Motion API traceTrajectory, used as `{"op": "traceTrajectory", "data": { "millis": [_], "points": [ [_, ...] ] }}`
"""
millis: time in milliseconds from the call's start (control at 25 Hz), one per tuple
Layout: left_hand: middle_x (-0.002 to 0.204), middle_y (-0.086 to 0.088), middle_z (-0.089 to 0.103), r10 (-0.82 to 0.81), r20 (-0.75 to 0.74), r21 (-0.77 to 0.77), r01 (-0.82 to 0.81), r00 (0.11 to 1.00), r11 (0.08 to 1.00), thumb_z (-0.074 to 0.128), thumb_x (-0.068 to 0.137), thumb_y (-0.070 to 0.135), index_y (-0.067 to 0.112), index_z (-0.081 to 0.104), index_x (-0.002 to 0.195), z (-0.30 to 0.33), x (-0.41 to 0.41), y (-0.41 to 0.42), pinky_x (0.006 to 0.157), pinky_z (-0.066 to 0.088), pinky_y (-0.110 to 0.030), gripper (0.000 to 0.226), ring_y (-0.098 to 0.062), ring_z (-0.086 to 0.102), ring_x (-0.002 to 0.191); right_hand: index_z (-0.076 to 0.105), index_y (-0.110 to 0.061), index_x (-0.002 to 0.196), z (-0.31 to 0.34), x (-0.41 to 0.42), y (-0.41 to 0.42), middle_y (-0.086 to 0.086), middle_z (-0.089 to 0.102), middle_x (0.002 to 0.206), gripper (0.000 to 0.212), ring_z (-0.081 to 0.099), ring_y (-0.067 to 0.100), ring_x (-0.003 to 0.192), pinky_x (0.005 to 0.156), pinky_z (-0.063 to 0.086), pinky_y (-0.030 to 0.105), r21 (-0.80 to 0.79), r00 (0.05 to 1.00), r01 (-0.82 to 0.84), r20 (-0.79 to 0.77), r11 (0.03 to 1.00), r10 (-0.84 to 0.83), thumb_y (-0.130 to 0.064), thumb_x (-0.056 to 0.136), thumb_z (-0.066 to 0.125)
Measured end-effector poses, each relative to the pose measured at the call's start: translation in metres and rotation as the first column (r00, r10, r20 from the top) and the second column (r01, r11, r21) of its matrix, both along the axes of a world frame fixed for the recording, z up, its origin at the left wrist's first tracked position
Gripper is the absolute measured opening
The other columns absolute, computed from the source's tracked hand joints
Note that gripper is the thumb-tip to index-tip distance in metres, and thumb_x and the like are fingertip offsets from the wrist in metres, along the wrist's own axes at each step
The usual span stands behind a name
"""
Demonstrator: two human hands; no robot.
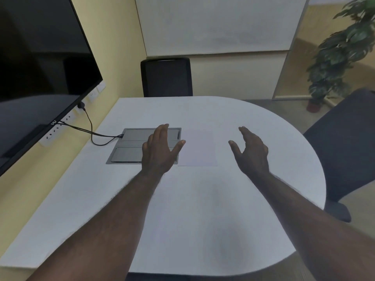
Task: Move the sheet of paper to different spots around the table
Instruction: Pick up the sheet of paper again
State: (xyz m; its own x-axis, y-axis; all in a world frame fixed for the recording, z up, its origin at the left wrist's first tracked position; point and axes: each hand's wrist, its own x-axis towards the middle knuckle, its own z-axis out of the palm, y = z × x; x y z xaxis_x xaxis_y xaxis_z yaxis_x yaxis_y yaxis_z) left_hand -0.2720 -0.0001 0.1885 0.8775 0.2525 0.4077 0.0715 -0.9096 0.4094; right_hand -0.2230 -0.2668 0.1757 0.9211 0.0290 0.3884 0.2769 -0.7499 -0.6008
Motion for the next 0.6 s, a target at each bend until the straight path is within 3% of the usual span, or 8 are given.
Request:
{"op": "traceTrajectory", "data": {
  "millis": [280, 600],
  "points": [
    [0.155, 0.004, 0.037, 0.056, -0.041, 0.004, -0.055, 0.998, 0.998, 0.045, 0.090, 0.064, 0.021, 0.032, 0.149, 0.002, 0.040, -0.044, 0.105, 0.032, -0.046, 0.074, -0.023, 0.039, 0.137, 0.041, -0.018, 0.146, -0.001, 0.049, -0.049, -0.002, 0.046, 0.152, 0.056, 0.039, 0.022, 0.140, 0.112, 0.024, 0.047, 0.014, 0.999, -0.007, -0.036, 1.000, 0.008, -0.038, 0.096, 0.056],
    [0.157, 0.005, 0.035, 0.080, -0.092, 0.021, -0.078, 0.993, 0.997, 0.046, 0.091, 0.063, 0.020, 0.031, 0.150, -0.016, 0.107, -0.033, 0.106, 0.030, -0.046, 0.074, -0.023, 0.038, 0.138, 0.047, -0.019, 0.141, -0.026, 0.120, -0.030, -0.003, 0.045, 0.152, 0.051, 0.043, 0.021, 0.137, 0.111, 0.025, 0.045, 0.024, 0.996, -0.041, -0.081, 0.999, 0.043, -0.039, 0.095, 0.058]
  ]
}}
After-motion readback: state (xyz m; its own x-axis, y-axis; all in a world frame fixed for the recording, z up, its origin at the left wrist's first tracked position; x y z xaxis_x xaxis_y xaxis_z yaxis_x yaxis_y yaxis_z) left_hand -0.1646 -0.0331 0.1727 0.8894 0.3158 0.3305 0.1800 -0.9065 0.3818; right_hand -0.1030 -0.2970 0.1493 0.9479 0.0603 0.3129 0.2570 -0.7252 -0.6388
